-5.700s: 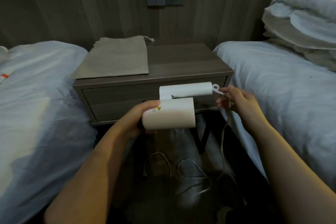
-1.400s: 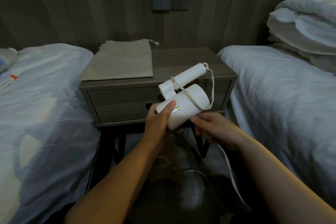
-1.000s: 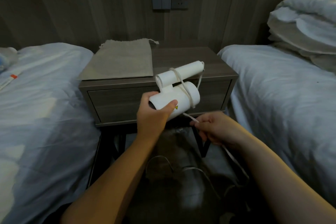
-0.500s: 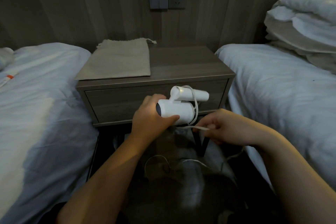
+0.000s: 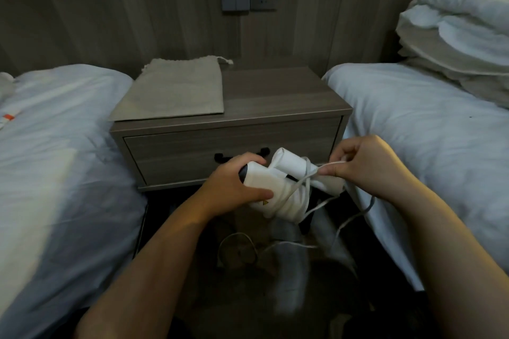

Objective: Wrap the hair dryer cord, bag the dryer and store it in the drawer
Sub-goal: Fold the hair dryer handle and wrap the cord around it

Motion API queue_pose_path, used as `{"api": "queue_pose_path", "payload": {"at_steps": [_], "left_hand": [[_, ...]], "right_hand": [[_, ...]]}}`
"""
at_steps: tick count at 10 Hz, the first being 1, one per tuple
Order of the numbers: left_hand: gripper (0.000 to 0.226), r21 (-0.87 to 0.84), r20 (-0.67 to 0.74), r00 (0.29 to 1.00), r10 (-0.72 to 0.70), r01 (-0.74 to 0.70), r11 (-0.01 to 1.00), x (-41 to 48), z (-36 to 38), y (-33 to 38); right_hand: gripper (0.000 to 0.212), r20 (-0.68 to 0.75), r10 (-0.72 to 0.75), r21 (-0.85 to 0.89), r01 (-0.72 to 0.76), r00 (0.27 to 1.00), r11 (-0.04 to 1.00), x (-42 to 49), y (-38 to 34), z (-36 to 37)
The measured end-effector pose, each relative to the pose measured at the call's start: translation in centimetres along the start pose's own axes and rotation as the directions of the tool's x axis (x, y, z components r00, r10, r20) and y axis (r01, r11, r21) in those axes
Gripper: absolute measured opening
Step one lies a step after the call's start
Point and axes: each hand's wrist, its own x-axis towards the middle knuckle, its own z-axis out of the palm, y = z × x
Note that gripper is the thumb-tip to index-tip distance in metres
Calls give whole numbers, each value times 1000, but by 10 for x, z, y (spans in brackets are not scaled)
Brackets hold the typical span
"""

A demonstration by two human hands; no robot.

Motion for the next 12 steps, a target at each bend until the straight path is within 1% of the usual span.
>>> {"api": "queue_pose_path", "payload": {"at_steps": [1,2,3,4,5,6,7,8,9,10,11,12], "left_hand": [[53,-7,88,996,18,-17,1000,0,-3,-1],[55,-23,173,985,16,-12,1000,-1,-4,0],[56,-41,233,972,14,-4,999,-1,-4,-2],[57,-59,256,967,12,3,998,0,-5,-6],[54,-140,281,959,44,-4,990,0,-8,-4],[52,-271,338,940,54,43,962,-3,-8,-1],[51,-429,345,936,68,93,898,-2,-5,-3],[69,-622,316,947,65,155,768,0,2,-5],[74,-763,278,960,17,210,611,-1,13,-5],[37,-857,196,976,-97,218,467,-1,19,-1],[24,-881,142,977,-161,199,429,3,18,-1],[25,-879,95,968,-233,192,437,6,19,0]], "right_hand": [[20,72,-17,44,14,997,999,1,5,-3],[29,132,-51,138,33,990,990,2,11,-4],[15,93,-14,168,-1,996,986,5,12,5],[20,-25,81,154,-76,996,985,10,17,13],[28,-44,117,176,-108,992,979,11,19,13],[25,35,100,271,-106,994,957,14,21,17],[17,206,61,539,-165,977,826,12,23,14],[16,263,28,657,-200,964,727,18,44,20],[30,48,-331,935,74,942,347,27,23,35],[24,-185,-338,900,298,923,320,23,24,37],[20,196,28,752,-169,980,637,15,41,61],[36,244,25,557,-161,969,815,7,22,59]]}}
